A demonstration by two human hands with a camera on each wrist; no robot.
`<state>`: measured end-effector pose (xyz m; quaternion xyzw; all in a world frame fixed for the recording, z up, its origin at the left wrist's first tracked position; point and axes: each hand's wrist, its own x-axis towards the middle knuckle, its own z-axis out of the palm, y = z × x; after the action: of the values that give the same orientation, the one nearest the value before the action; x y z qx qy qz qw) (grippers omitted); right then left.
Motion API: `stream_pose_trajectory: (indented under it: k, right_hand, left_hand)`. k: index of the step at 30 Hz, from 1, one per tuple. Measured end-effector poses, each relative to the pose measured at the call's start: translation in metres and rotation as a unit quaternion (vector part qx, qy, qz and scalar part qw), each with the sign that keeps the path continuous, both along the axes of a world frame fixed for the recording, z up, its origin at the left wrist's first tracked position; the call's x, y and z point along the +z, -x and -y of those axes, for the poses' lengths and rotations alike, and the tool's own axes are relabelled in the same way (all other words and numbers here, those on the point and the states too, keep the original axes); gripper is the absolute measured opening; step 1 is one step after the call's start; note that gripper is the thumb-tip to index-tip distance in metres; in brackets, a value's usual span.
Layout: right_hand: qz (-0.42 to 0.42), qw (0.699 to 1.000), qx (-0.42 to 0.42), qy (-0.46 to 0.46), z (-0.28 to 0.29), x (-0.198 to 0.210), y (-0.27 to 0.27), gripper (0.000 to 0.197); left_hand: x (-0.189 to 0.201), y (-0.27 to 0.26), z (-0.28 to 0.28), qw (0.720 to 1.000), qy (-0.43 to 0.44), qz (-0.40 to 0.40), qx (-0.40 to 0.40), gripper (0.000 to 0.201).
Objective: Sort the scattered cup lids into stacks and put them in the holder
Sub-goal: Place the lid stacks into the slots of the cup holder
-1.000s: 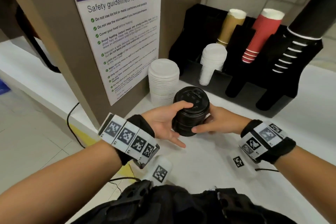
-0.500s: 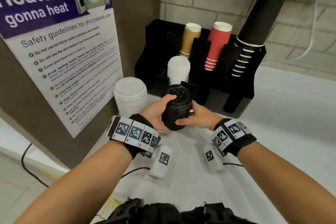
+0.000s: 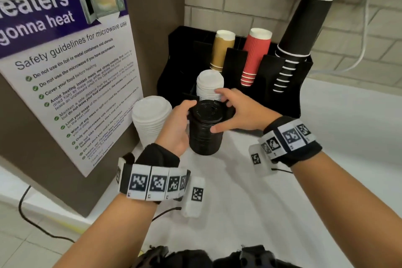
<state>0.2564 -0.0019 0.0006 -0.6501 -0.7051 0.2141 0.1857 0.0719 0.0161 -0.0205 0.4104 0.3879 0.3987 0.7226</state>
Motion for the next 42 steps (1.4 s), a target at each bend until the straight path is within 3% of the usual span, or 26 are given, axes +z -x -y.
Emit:
stream_pose_trajectory:
  k: [2, 7, 15, 19, 23, 25, 28, 29, 32, 37, 42]
  right_hand:
    - [0.049, 0.998, 0.041, 0.016, -0.008, 0.011, 0.007, 0.104]
    - [0.159, 0.98, 0.084, 0.09, -0.029, 0.018, 0.027, 0.095]
    - [0.161, 0.978, 0.091, 0.092, -0.04, 0.014, 0.031, 0.083]
    - [0.115, 0.989, 0.078, 0.052, -0.036, 0.019, 0.026, 0.076]
    - [-0.007, 0.998, 0.063, -0.003, -0.023, 0.039, 0.017, 0.066]
    - [-0.084, 0.994, 0.057, -0.029, -0.013, 0.051, 0.015, 0.063]
    - [-0.181, 0.98, 0.083, -0.031, 0.0, 0.063, 0.015, 0.064]
    - [-0.196, 0.975, 0.097, -0.029, 0.004, 0.065, 0.016, 0.067]
    - [-0.198, 0.973, 0.12, -0.025, 0.011, 0.068, 0.017, 0.068]
    - [-0.199, 0.973, 0.118, -0.009, 0.016, 0.07, 0.007, 0.073]
    - [-0.211, 0.971, 0.099, -0.048, 0.022, 0.071, 0.008, 0.072]
  left_hand:
    - [0.002, 0.005, 0.003, 1.0, -0.023, 0.001, 0.015, 0.015]
    - [0.006, 0.015, 0.007, 0.998, -0.053, 0.017, 0.034, 0.016]
    - [0.0, 0.022, 0.011, 0.993, -0.084, 0.067, 0.058, 0.017]
    - [0.0, 0.022, 0.011, 0.98, -0.145, 0.096, 0.095, 0.019]
    - [-0.003, 0.017, 0.007, 0.972, -0.184, 0.071, 0.127, 0.033]
    - [-0.004, 0.013, 0.006, 0.977, -0.177, 0.071, 0.099, 0.05]
    - [-0.004, 0.006, 0.006, 0.983, -0.148, 0.109, 0.007, 0.091]
    - [-0.003, 0.004, 0.007, 0.981, -0.151, 0.122, -0.022, 0.094]
    - [0.003, -0.001, 0.01, 0.969, -0.176, 0.158, -0.071, 0.083]
    - [0.009, -0.005, 0.015, 0.965, -0.162, 0.19, -0.082, 0.096]
    - [0.009, -0.01, 0.018, 0.968, -0.152, 0.191, -0.054, 0.058]
